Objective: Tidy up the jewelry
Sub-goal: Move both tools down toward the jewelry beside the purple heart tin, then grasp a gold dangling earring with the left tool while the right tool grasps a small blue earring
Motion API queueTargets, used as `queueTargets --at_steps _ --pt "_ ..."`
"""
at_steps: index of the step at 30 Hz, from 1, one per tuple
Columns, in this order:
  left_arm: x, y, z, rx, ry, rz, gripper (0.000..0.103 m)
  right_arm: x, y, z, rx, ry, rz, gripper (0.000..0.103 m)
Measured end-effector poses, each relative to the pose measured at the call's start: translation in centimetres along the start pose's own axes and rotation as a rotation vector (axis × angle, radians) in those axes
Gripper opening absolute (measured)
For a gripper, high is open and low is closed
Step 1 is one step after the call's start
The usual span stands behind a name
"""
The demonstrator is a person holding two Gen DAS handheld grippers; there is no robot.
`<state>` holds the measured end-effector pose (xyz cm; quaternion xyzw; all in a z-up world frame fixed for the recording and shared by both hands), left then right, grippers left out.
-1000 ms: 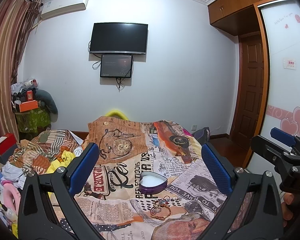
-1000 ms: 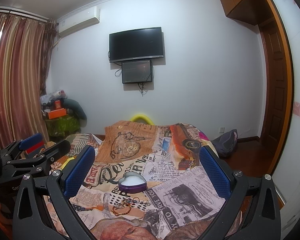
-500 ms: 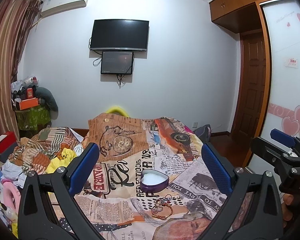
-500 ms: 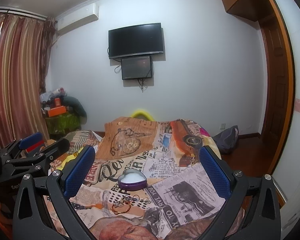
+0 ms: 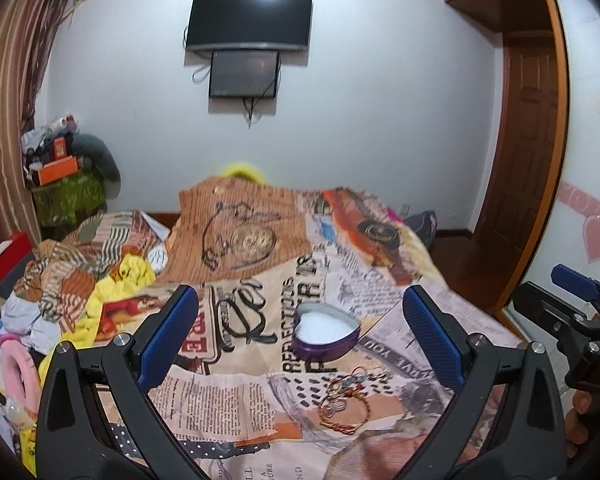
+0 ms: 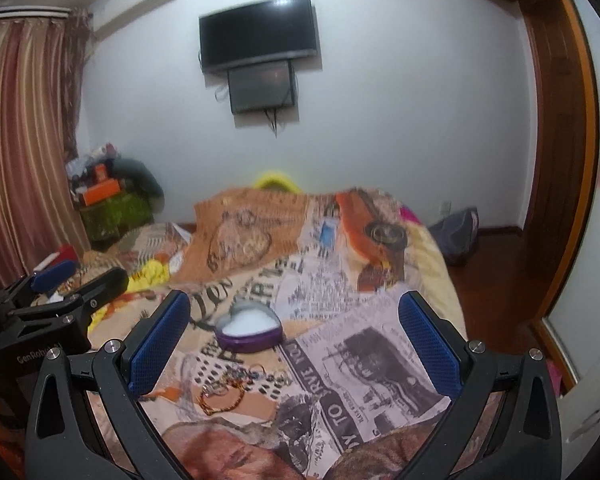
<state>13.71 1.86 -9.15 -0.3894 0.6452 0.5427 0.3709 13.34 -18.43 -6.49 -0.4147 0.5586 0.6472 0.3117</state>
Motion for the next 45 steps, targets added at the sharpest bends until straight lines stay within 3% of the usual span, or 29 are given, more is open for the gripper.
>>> queueTargets --at_steps 6,12,17,20,26,28,34,36,42,45 --pt "2.4 -4.3 1.6 -0.03 0.004 0.124 0.103 2.0 -4.0 -0.8 0.035 0.028 0.111 0.103" --pt "5.2 -8.1 2.5 -0.011 -0.001 0.267 0.103 4.2 -7.3 -1.5 0.039 0.046 0.233 0.103" --pt "7.0 -9.9 2.2 0.009 -0.034 0.34 0.102 6.0 -9.3 -1.5 0.02 0.076 0.307 0.103" --pt "7.9 -11.0 2.0 0.024 -0.038 0.381 0.095 6.9 -10.2 -1.3 -0.006 0.082 0.345 0.101" --pt "9.3 -12.6 1.6 0.086 -0.018 0.46 0.081 8.3 -11.9 -0.8 -0.063 0.095 0.409 0.087" --pt "9.5 -13.0 1.5 0.098 -0.019 0.485 0.071 8.7 -12.3 -0.5 -0.08 0.101 0.423 0.081" --pt "10.3 -13.8 0.6 0.175 -0.009 0.538 0.065 9.4 -13.1 0.2 -0.147 0.118 0.46 0.061" --pt "10.5 -14.0 0.4 0.201 -0.001 0.553 0.058 9.6 -13.3 0.6 -0.164 0.132 0.469 0.052" --pt "11.3 -14.7 -0.2 0.248 0.026 0.589 0.044 10.0 -14.1 1.6 -0.2 0.169 0.492 0.038" --pt "11.4 -14.8 -0.5 0.266 0.023 0.592 0.042 10.2 -14.4 1.8 -0.204 0.181 0.499 0.033"
Point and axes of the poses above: each gripper's, at about its wrist camera, not at the fingertips, and y roughly against the way its jaws point, z to its left, x to its underside, the point moved 5 cm from there along -y, roughly the way its jaws point, and after that the axes turned 8 degrees about x, right-handed, at the moved point
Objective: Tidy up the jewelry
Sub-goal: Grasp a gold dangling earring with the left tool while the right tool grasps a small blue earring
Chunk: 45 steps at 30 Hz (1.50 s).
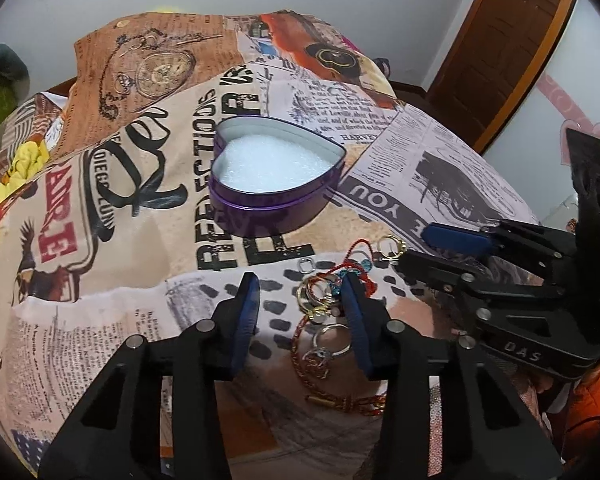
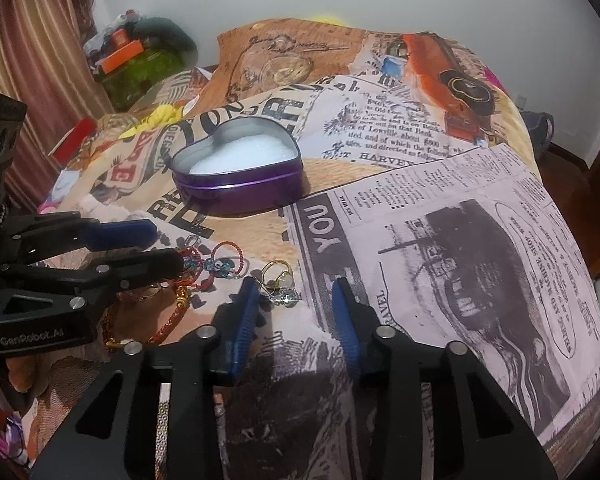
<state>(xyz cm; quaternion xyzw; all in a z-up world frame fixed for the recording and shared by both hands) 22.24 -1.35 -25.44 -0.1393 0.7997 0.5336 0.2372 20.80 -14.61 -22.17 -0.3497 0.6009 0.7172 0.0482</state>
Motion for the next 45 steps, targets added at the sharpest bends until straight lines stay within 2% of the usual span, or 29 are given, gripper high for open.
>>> queueTargets --at_steps 8,10,13,15,18,23,37,42,43,45 --pt "0.1 -0.4 -0.2 0.041 0.0 0.004 0.029 -0.8 -0.3 0.4 -0.002 0.024 -0.008 0.032" --pt "0.2 -0.4 -0.2 0.043 0.002 0.003 0.022 -0.9 -0.6 0.7 -0.004 0.037 -0.004 0.027" --pt "0.2 -0.5 -0.2 0.05 0.005 0.001 0.02 -0.9 -1.0 1.0 -0.008 0.054 0.001 0.021" --pt "0.1 -0.4 -0.1 0.046 0.0 -0.001 0.02 -0.9 -1.0 1.1 -0.007 0.059 0.001 0.012" --pt "0.1 -0.3 -0.2 0.042 -0.006 -0.007 0.009 -0.9 -0.9 0.9 -0.01 0.056 -0.002 0.009" --pt "0.2 0.2 -0.2 0.035 0.001 -0.026 0.009 -1.0 -0.3 0.8 -0.005 0.044 -0.02 0.007" --pt "-0.3 3.9 -0.1 -0.001 -0.001 -0.12 0.009 -1.1 2.3 -0.3 0.021 -0.008 -0.065 0.007" --pt "-0.3 4.9 0.4 -0.009 0.011 -0.143 0.009 -0.7 2.4 -0.2 0.017 -0.008 -0.043 0.008" --pt "-0.2 4.9 0.4 -0.009 0.012 -0.143 0.009 -0.6 2.2 -0.2 0.007 -0.006 -0.029 0.009" --pt "-0.1 5.0 0.6 -0.01 0.017 -0.143 0.009 -0.4 1.7 0.1 -0.005 -0.002 0.001 0.022"
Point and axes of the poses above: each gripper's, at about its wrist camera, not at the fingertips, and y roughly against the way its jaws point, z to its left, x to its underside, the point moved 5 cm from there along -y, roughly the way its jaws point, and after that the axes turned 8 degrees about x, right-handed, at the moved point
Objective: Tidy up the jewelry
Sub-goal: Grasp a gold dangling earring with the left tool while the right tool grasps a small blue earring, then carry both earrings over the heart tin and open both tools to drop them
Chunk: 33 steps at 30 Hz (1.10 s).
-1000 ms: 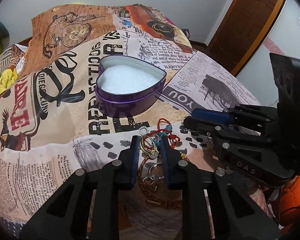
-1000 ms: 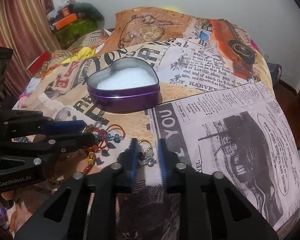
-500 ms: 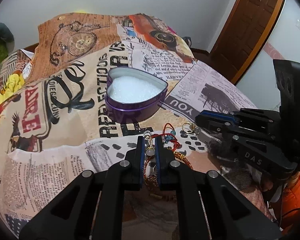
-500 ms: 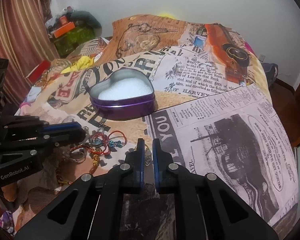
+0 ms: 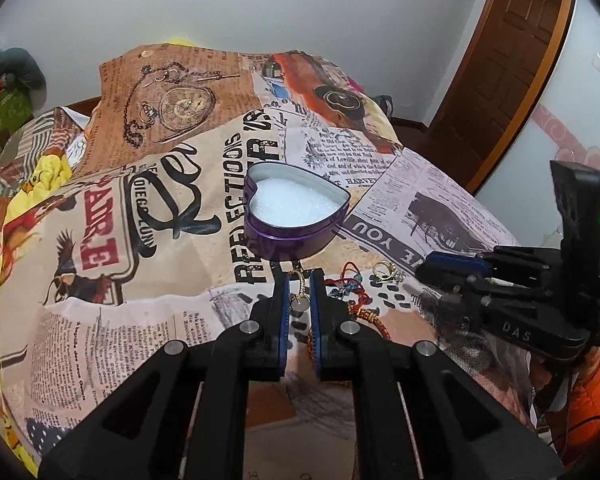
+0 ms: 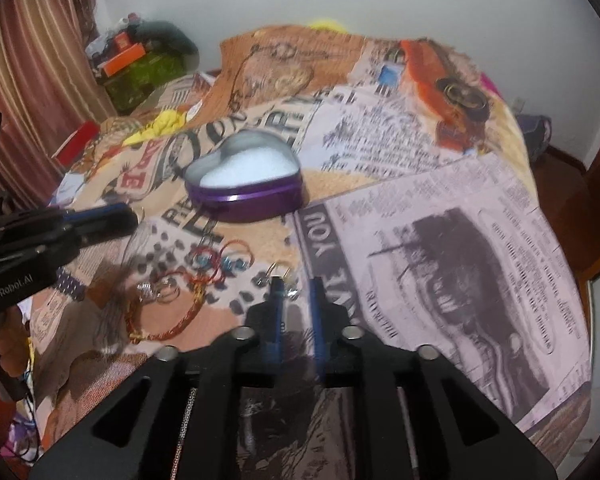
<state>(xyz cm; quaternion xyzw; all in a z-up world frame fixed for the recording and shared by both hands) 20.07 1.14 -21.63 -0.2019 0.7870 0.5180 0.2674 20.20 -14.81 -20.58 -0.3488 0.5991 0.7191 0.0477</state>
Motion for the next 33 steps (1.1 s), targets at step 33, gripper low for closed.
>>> queueTargets --at_steps 33 --pt "-2.3 2.6 -0.9 -0.014 -0.015 -0.104 0.009 -2.0 3.1 1.9 0.037 0.08 -0.118 0.011"
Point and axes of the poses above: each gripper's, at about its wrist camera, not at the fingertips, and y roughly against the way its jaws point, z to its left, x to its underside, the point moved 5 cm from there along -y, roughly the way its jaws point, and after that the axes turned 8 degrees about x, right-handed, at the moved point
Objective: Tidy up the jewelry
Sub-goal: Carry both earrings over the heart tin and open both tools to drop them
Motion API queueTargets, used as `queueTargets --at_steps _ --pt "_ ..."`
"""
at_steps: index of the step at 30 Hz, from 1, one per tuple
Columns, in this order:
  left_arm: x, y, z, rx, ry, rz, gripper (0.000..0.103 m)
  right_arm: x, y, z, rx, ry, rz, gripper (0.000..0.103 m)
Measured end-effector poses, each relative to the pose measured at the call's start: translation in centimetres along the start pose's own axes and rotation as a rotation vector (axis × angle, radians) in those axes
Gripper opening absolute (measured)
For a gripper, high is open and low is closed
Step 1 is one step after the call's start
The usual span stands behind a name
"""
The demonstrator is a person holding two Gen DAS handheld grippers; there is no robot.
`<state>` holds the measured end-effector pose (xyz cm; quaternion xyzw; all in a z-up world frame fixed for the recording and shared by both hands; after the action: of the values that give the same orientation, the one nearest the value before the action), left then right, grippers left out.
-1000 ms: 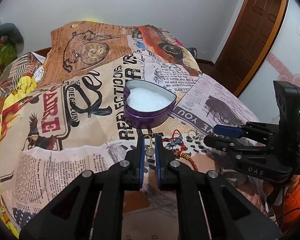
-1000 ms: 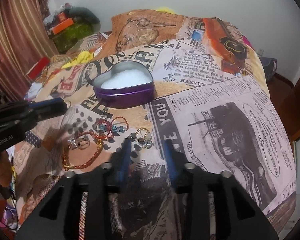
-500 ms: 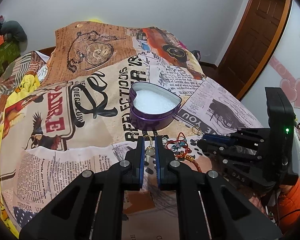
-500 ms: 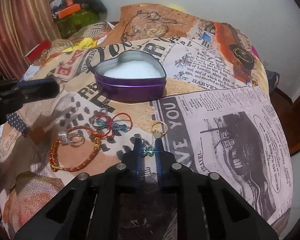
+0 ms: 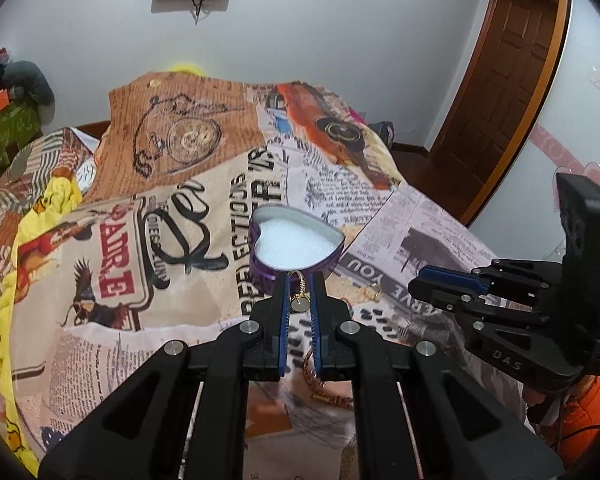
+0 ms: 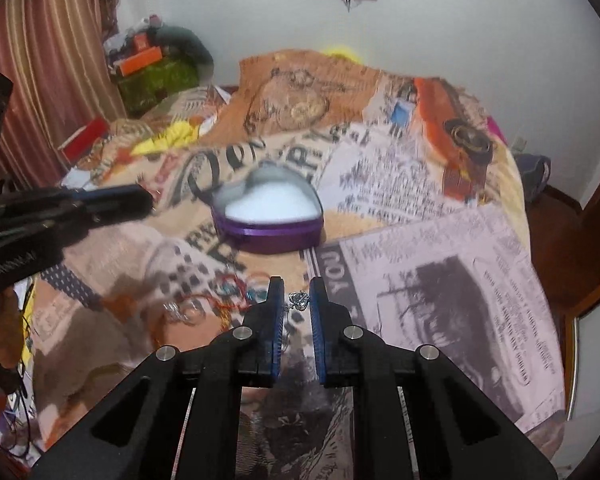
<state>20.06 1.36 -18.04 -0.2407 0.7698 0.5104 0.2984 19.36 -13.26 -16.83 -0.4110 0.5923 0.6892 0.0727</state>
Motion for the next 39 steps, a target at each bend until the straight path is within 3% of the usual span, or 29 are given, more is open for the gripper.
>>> queueTargets --at_steps 9,18,39 --pt "-2.2 0.4 -0.1 0.001 -0.016 -0.053 0.009 -3.1 1.4 0.5 0.0 -0.011 -0.087 0.011" --pt "-3.5 -1.0 0.7 0.006 -0.017 -0.058 0.009 -5.6 1.0 0.4 -0.019 -0.03 -0.135 0.011" --pt "-3.7 -7.2 2.1 0.037 -0.03 0.05 0.009 -6.7 -5.5 -0.1 -0.056 -0.036 -0.05 0.011"
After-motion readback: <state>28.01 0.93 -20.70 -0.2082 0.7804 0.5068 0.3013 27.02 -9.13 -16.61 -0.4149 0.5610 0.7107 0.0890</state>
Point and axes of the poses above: each gripper's, at about its wrist camera, not at the fingertips, and y roughly against the way its jaws point, z to its left, x to its underside, the point moved 5 cm from there along -y, roughly the way its jaws point, and after that the axes turned 8 degrees about x, right-handed, at the moved point
